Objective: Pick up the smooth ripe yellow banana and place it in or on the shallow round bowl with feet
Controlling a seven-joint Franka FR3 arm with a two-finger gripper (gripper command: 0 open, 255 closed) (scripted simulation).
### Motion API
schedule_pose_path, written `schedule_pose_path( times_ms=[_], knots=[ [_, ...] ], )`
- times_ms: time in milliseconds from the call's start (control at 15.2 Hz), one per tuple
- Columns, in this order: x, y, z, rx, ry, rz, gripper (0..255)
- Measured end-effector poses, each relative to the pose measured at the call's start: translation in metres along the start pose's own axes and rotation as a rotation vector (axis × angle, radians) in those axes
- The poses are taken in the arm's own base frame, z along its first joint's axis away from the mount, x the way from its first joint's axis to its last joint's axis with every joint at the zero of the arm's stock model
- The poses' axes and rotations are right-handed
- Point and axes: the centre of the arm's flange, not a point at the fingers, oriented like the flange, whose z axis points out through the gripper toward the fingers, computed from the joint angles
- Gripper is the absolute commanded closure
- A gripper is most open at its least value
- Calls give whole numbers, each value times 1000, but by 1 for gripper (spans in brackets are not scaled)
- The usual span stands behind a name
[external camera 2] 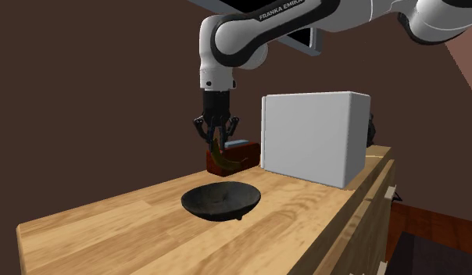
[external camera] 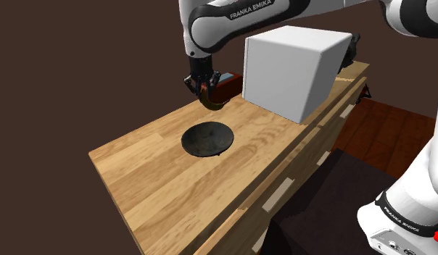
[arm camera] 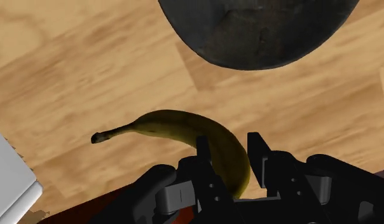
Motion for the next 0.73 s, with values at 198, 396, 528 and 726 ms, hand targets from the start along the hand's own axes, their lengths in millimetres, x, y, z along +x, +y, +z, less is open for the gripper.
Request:
schedule_pose_path(
  times_ms=[198, 396, 528, 726],
  knots=[
    [-30, -12, -5, 0, -1, -1, 255],
    [-65, -33, -13, 0, 0, -2, 255],
    [-89, -42, -17, 0, 0, -2, 255],
    [-123, -56, -22, 1, 0, -1, 255]
  ],
)
